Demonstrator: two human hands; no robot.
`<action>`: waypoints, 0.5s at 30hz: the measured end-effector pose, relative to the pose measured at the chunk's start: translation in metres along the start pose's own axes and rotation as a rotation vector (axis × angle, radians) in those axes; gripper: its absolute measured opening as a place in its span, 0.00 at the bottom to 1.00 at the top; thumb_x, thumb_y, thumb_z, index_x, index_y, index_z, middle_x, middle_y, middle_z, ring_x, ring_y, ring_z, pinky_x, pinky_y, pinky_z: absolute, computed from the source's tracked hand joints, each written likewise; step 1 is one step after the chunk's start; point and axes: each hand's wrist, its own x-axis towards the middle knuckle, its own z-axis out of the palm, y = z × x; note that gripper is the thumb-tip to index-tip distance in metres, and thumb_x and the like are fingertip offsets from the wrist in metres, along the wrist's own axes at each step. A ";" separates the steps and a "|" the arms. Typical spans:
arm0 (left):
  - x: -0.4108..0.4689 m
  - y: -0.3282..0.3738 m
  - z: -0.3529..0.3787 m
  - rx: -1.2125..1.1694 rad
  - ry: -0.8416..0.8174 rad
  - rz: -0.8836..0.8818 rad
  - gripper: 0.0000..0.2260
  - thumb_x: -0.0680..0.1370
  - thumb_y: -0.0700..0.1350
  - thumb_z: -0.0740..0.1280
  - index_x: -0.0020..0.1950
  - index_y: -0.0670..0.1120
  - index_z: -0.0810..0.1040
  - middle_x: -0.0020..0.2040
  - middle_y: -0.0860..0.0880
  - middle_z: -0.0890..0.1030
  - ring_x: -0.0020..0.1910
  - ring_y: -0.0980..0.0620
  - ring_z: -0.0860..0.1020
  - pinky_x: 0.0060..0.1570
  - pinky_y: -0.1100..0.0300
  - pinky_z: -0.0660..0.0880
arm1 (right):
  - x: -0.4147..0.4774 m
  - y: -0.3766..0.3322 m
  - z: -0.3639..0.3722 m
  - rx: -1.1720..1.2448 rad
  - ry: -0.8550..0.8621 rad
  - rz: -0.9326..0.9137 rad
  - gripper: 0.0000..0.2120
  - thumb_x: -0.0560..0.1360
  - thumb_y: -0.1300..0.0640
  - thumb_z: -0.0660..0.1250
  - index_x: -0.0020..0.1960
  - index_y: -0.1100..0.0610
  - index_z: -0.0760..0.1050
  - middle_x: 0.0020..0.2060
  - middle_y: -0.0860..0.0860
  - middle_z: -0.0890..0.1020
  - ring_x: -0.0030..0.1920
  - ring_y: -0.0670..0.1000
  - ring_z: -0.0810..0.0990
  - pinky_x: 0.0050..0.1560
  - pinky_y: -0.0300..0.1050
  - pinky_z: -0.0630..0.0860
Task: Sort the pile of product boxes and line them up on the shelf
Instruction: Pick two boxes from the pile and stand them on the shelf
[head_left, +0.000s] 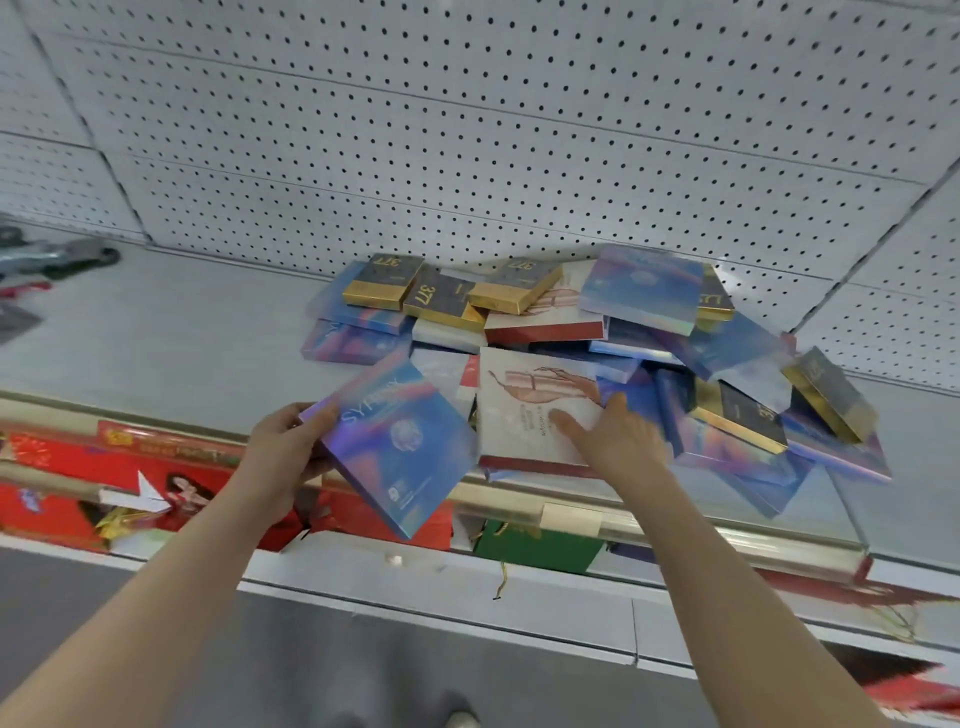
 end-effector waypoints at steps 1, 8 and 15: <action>-0.001 -0.001 0.000 -0.009 0.009 -0.001 0.04 0.79 0.44 0.65 0.48 0.44 0.76 0.42 0.45 0.81 0.37 0.50 0.81 0.33 0.63 0.79 | -0.002 -0.003 0.005 0.004 0.005 0.010 0.44 0.68 0.23 0.55 0.71 0.54 0.60 0.58 0.54 0.78 0.58 0.59 0.78 0.56 0.54 0.75; 0.002 -0.006 0.000 -0.078 0.036 -0.043 0.07 0.79 0.47 0.67 0.49 0.43 0.76 0.45 0.45 0.82 0.41 0.49 0.81 0.38 0.61 0.81 | 0.004 -0.027 -0.015 -0.237 0.014 -0.341 0.46 0.68 0.23 0.56 0.77 0.45 0.50 0.76 0.53 0.57 0.76 0.59 0.54 0.71 0.59 0.59; -0.001 -0.005 -0.007 -0.035 0.180 0.146 0.15 0.79 0.50 0.67 0.47 0.37 0.76 0.40 0.42 0.79 0.38 0.47 0.76 0.39 0.54 0.74 | 0.037 -0.028 -0.008 -0.247 -0.212 -0.324 0.64 0.51 0.13 0.50 0.79 0.46 0.43 0.79 0.53 0.48 0.78 0.57 0.47 0.73 0.66 0.55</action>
